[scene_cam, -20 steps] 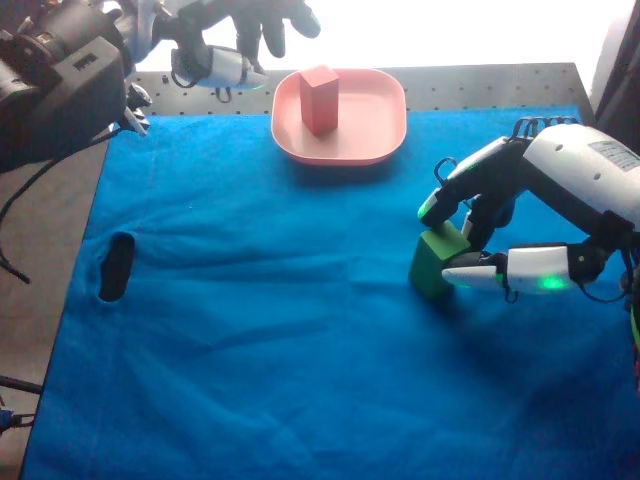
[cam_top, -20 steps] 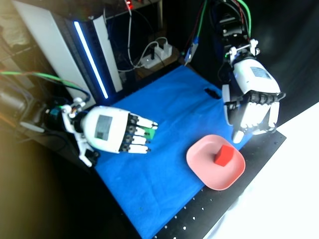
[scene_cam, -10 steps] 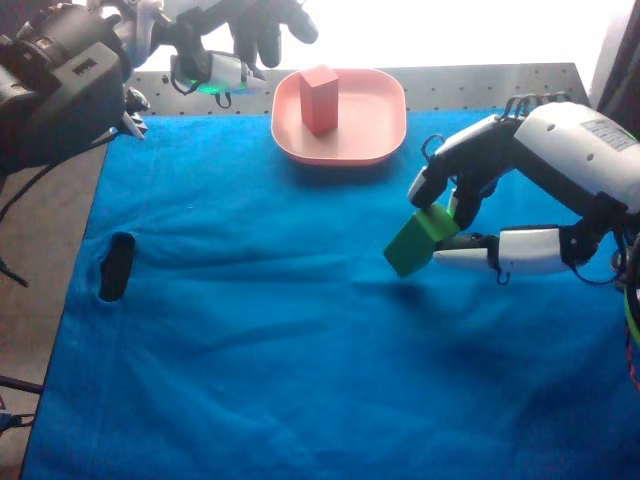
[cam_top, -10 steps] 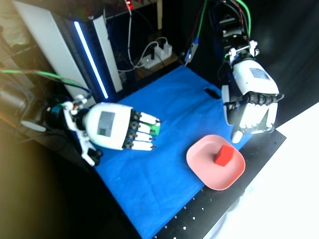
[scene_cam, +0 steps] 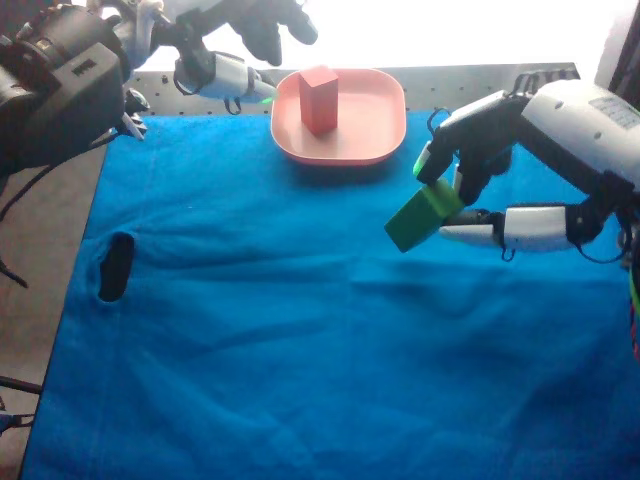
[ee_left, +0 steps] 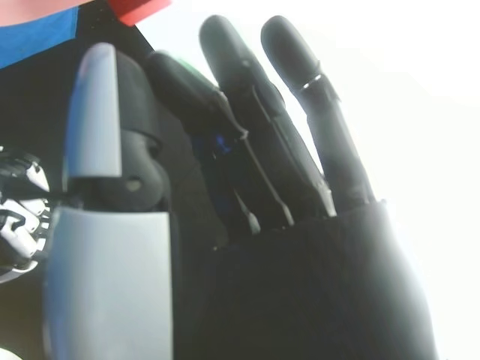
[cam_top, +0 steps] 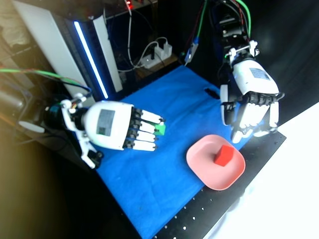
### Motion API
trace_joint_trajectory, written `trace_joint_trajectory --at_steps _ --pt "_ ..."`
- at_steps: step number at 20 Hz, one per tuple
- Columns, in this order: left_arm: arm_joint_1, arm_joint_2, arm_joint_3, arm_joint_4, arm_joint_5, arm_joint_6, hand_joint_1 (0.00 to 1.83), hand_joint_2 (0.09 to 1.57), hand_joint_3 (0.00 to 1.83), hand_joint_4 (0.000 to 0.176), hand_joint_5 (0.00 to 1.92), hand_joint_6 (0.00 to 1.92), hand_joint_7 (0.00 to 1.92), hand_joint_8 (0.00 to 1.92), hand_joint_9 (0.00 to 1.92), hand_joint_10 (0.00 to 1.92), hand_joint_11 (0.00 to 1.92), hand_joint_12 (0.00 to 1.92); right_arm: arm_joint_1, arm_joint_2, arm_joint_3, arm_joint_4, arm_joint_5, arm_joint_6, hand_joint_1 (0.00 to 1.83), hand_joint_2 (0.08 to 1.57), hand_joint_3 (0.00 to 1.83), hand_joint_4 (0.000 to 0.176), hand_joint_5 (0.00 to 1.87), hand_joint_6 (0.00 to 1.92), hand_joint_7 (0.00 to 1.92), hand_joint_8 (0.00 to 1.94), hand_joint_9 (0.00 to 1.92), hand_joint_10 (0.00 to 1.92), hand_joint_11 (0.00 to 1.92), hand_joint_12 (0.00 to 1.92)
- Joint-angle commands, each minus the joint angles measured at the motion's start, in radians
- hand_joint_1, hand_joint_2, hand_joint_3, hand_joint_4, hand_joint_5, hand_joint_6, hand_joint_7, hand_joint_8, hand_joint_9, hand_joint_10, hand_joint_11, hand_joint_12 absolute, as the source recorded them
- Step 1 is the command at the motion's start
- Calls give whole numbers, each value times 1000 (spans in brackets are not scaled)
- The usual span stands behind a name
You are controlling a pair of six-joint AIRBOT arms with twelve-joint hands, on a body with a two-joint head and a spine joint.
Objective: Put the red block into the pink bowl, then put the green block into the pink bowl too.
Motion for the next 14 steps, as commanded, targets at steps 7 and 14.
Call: trace_joint_trajectory --at_steps 7,14 --pt "-5 5 -2 -11 -121 -3 1304 942 0 0 898 0 1058 2 1189 8 597 1096 43 6 28 -19 84 -14 1393 1018 0 0 1014 708 1287 471 1186 856 880 1289" --pt "-1 10 -15 -10 -130 -3 1523 980 14 0 946 5 1093 515 1202 769 676 1027 97 3 73 -11 77 -30 1282 1016 0 0 1103 722 1310 504 1163 589 894 1305"
